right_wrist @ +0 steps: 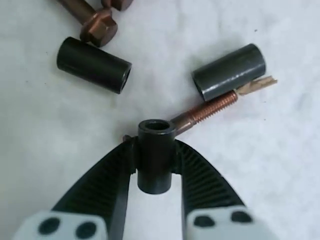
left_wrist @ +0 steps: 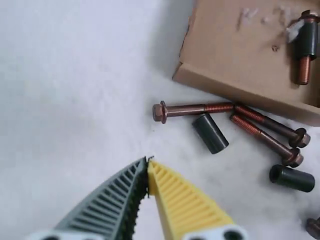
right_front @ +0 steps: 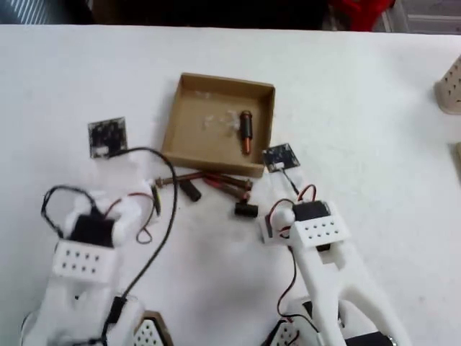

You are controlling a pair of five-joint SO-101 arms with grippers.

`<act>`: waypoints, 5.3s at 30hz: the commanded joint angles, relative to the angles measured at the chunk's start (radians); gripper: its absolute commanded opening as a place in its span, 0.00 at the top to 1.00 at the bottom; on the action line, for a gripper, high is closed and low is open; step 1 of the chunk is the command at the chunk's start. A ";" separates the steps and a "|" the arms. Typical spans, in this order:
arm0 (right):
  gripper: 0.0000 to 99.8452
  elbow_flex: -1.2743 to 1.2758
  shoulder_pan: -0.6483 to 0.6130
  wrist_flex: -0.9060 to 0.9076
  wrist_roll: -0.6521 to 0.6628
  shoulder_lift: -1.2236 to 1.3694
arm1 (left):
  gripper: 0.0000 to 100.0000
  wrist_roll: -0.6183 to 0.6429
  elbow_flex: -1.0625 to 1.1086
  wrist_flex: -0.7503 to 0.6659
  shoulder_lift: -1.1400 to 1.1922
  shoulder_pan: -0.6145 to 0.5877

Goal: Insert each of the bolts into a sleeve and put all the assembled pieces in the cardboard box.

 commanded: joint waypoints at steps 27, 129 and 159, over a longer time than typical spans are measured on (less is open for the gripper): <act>0.98 0.015 0.001 0.008 0.015 -0.018 | 0.74 0.476 -0.189 -0.411 0.625 0.062; 0.98 0.052 -0.458 -0.878 -0.299 -0.018 | 0.98 -0.477 -0.336 -0.359 0.802 -0.320; 0.98 0.334 -0.476 -2.249 -0.298 0.513 | 0.98 -0.474 -0.336 -0.361 0.802 -0.320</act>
